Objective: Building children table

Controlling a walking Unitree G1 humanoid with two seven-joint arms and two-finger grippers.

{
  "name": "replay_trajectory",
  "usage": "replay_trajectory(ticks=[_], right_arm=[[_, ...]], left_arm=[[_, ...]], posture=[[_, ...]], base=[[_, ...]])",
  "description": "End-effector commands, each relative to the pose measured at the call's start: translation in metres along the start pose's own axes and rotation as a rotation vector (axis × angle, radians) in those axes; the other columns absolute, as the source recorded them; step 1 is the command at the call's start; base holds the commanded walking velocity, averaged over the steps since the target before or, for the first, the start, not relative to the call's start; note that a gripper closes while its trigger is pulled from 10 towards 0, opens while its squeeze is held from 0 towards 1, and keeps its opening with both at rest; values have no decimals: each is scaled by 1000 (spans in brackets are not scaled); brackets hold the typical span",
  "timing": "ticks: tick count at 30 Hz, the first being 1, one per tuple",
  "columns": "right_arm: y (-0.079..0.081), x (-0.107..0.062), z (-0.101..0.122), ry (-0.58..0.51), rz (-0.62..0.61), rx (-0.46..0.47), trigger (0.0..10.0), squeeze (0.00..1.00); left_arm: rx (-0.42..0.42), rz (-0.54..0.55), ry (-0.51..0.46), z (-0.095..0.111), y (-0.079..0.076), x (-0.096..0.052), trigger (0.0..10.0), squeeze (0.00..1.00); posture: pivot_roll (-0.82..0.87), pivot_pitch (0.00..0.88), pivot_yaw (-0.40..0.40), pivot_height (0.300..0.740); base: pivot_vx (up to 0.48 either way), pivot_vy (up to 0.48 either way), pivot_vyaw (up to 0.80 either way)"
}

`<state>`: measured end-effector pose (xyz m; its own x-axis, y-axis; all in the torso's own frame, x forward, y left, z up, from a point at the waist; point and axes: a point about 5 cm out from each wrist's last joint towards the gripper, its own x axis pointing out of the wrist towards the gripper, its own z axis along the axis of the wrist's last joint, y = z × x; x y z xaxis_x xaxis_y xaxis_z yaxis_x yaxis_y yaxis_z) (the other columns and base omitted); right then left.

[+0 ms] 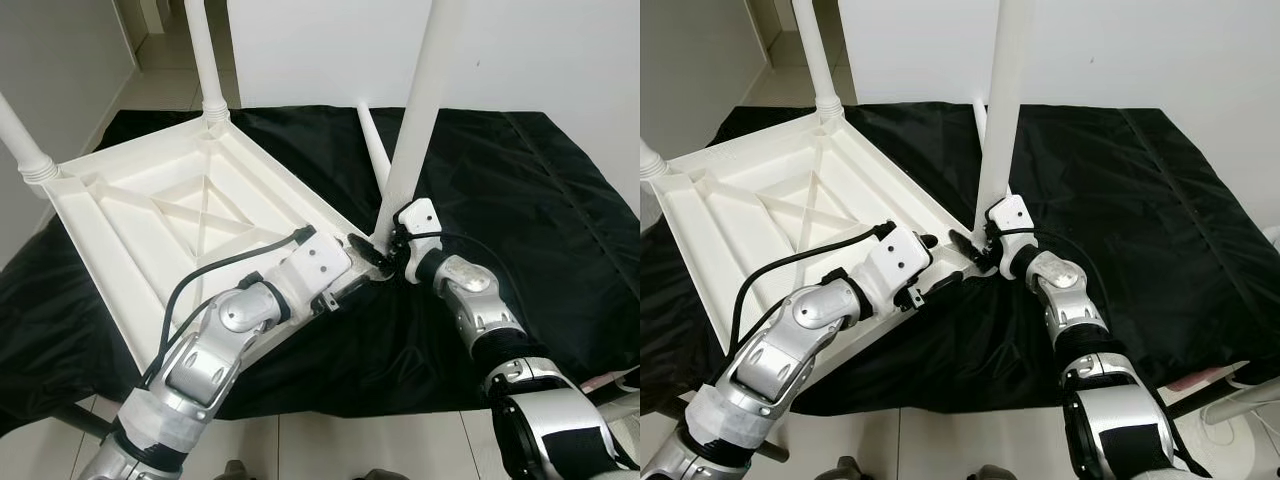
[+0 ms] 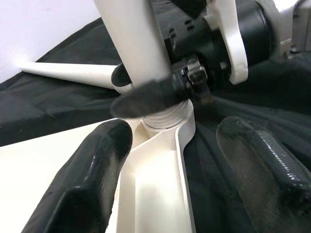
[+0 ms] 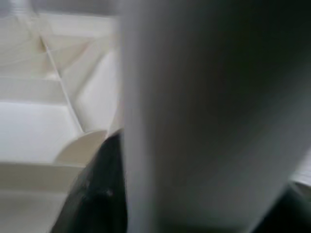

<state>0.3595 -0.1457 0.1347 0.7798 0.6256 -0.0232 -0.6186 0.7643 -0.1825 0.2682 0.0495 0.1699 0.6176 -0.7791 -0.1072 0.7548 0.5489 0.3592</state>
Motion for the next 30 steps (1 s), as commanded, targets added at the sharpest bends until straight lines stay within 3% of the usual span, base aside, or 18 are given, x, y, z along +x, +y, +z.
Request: replay_trajectory(ticks=[1, 4, 5, 18, 19, 21, 22, 24, 27, 29, 30], right_arm=[[3, -2, -12, 62, 14, 35, 0, 0], [5, -2, -16, 76, 12, 62, 0, 0], [7, -3, -20, 87, -1, 84, 10000, 0], [14, -2, -32, 128, -97, 140, 10000, 0], [14, -1, -33, 128, -169, 154, 10000, 0], [14, -1, -33, 128, -169, 154, 10000, 0], [11, -1, -34, 137, -278, 191, 10000, 0], [11, -1, -34, 137, -278, 191, 10000, 0], [21, 2, -32, 144, -518, 250, 10000, 0], [21, 2, -32, 144, -518, 250, 10000, 0], [35, 4, -28, 128, -604, 281, 10000, 0]], left_arm=[[-3, 4, 18, -2, 0, -1, 10000, 0], [-3, 5, 18, -2, 0, -1, 10000, 0], [-3, 5, 18, -2, 0, -1, 10000, 0], [-2, 4, 17, -1, 0, -2, 10000, 0], [-3, 3, 17, -1, 0, -2, 10000, 0], [-3, 3, 17, -1, 0, -2, 10000, 0], [-1, 4, 18, -1, 0, -2, 10000, 0], [-1, 4, 18, -1, 0, -2, 10000, 0], [4, 15, 23, -2, 3, -3, 10000, 0], [4, 15, 23, -2, 3, -3, 10000, 0], [8, 18, 24, -3, 3, -3, 10000, 0]], posture=[[-8, 0, 15, 740], [-7, 0, 15, 740], [-7, 0, 15, 740], [-11, 0, 18, 740], [-8, 0, 11, 740], [-8, 0, 11, 740], [-7, 0, 9, 740], [-7, 0, 9, 740], [-7, 0, 3, 740], [-7, 0, 3, 740], [-7, 0, -1, 740]], base=[[0, 0, 0], [0, 0, 0], [0, 0, 0], [0, 0, 0], [0, 0, 0], [0, 0, 0], [0, 0, 0], [0, 0, 0], [0, 0, 0], [0, 0, 0], [0, 0, 0]])
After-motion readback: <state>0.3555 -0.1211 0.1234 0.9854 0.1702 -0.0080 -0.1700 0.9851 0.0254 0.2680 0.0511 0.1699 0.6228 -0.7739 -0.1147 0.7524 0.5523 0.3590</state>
